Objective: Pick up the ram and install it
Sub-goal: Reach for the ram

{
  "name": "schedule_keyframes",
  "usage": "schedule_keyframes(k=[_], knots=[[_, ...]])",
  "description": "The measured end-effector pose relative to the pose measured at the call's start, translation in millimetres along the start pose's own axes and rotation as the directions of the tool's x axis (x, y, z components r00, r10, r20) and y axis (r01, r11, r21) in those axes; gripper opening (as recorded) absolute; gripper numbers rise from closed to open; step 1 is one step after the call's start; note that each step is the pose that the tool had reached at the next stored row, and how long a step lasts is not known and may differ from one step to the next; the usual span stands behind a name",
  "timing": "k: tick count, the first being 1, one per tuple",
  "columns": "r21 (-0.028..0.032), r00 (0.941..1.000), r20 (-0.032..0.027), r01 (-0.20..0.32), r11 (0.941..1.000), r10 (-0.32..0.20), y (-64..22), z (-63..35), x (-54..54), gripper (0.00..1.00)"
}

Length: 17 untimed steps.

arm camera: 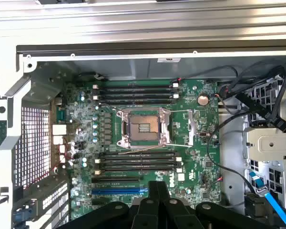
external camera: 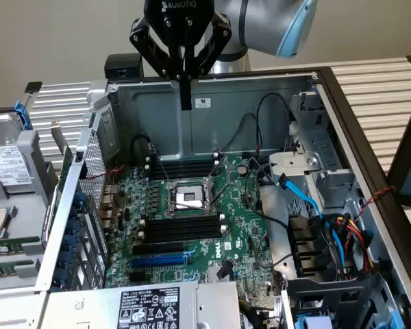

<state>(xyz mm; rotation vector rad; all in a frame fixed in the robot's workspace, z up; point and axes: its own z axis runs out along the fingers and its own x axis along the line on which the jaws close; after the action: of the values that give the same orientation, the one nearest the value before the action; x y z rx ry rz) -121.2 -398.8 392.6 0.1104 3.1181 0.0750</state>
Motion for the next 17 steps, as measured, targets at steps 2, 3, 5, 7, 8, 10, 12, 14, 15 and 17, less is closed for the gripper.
schedule_keyframes(k=[2,3,5,7,8,10,12,14,15,17], knots=[[-0.0001,1.0,0.0,0.0,1.0,0.0,0.0,0.0,0.0,0.11],[-0.0001,1.0,0.0,0.0,1.0,0.0,0.0,0.0,0.0,0.11],[0.0,1.0,0.0,0.0,1.0,0.0,0.0,0.0,0.0,0.11],[0.0,1.0,0.0,0.0,1.0,0.0,0.0,0.0,0.0,0.11],[0.0,1.0,0.0,0.0,1.0,0.0,0.0,0.0,0.0,0.11],[-0.0001,1.0,0.0,0.0,1.0,0.0,0.0,0.0,0.0,0.11],[0.0,1.0,0.0,0.0,1.0,0.0,0.0,0.0,0.0,0.11],[-0.0002,1.0,0.0001,0.0,1.0,0.0,0.0,-0.1,0.6,0.11],[-0.0002,1.0,0.0001,0.0,1.0,0.0,-0.1,-0.1,1.7,0.11],[-0.0003,1.0,0.0001,0.0,1.0,0.0,-0.5,-0.2,7.2,0.11]])
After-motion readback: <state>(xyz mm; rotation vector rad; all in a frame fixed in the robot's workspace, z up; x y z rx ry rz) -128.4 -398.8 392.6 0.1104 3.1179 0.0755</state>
